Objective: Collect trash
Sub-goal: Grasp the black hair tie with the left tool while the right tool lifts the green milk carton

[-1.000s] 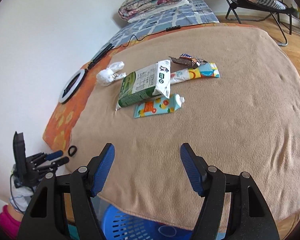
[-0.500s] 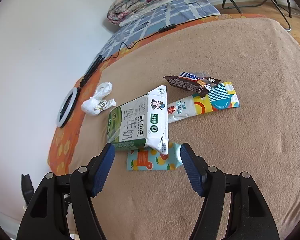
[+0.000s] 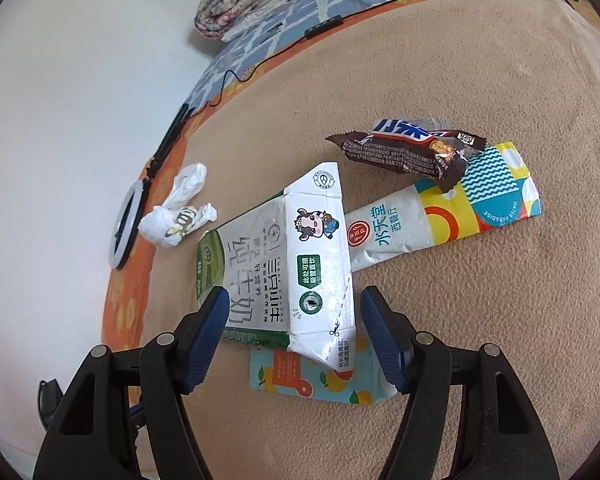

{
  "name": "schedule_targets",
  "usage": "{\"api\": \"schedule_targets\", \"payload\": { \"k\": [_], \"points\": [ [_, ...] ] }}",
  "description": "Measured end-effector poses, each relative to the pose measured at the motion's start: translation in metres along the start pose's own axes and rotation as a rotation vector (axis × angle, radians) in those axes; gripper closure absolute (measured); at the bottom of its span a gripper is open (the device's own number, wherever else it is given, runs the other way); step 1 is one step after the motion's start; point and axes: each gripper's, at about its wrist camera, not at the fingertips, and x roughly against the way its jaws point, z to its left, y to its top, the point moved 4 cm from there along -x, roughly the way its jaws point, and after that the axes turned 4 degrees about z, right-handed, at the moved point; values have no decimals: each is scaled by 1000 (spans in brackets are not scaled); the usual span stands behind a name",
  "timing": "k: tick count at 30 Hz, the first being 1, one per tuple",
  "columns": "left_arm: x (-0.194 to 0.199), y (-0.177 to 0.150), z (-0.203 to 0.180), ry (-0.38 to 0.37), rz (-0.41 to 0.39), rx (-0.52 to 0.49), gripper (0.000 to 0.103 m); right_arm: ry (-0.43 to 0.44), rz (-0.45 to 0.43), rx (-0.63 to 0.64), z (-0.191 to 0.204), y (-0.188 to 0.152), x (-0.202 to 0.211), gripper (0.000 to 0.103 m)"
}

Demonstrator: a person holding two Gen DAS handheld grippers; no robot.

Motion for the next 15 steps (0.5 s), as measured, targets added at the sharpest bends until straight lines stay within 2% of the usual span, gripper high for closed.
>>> {"api": "schedule_targets", "payload": {
  "k": [1,3,10,15],
  "points": [
    [1,0,0,-1,-3,1,99,8,0,-2,1,0,-1,38],
    [3,1,0,-3,-11,4,99,20,6,-9,2,-1,-2,56],
    [19,2,-1,-19,-54,18,100,65,-32,-1,13,-1,15,68],
    [36,4,-6,-37,-99,29,100,53,-87,94,43,-7,36,73]
  ]
}}
